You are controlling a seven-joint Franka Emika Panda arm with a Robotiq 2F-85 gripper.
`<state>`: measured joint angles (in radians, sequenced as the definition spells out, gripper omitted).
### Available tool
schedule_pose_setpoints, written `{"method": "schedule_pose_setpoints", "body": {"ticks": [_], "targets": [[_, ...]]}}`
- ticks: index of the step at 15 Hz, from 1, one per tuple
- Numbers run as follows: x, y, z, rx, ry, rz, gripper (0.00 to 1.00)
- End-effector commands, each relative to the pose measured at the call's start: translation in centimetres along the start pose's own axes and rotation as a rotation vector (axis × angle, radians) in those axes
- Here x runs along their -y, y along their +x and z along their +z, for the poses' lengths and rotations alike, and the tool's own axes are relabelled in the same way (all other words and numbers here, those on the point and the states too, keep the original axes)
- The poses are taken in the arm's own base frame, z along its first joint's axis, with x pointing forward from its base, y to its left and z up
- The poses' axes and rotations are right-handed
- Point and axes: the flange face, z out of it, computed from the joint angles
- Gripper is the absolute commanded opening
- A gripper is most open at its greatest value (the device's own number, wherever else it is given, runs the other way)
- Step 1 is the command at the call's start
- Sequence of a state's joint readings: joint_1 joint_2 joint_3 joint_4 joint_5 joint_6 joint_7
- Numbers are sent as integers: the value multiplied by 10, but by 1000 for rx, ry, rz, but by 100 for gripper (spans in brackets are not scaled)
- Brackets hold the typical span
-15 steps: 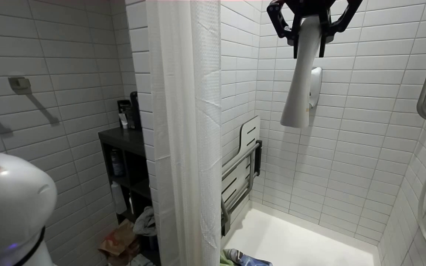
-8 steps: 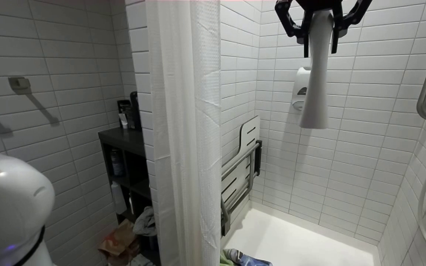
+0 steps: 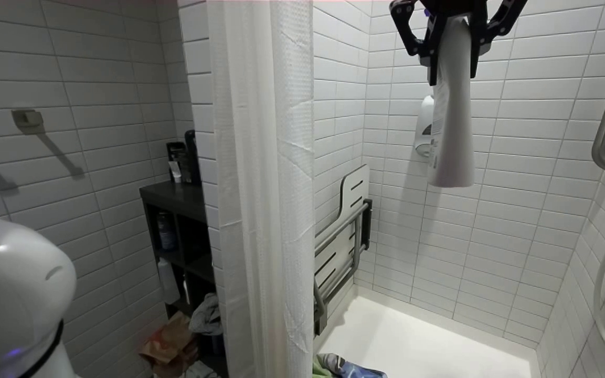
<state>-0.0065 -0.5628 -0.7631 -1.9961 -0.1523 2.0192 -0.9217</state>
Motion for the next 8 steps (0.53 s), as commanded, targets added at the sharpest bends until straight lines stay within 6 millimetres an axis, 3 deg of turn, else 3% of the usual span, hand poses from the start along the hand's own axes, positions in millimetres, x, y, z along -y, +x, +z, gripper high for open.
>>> {"method": "schedule_pose_setpoints", "body": {"ticks": [1,8], "targets": [[-5,5,-9,8,9,-59,16],[-5,6,-10,-1,46,-128,16]]}}
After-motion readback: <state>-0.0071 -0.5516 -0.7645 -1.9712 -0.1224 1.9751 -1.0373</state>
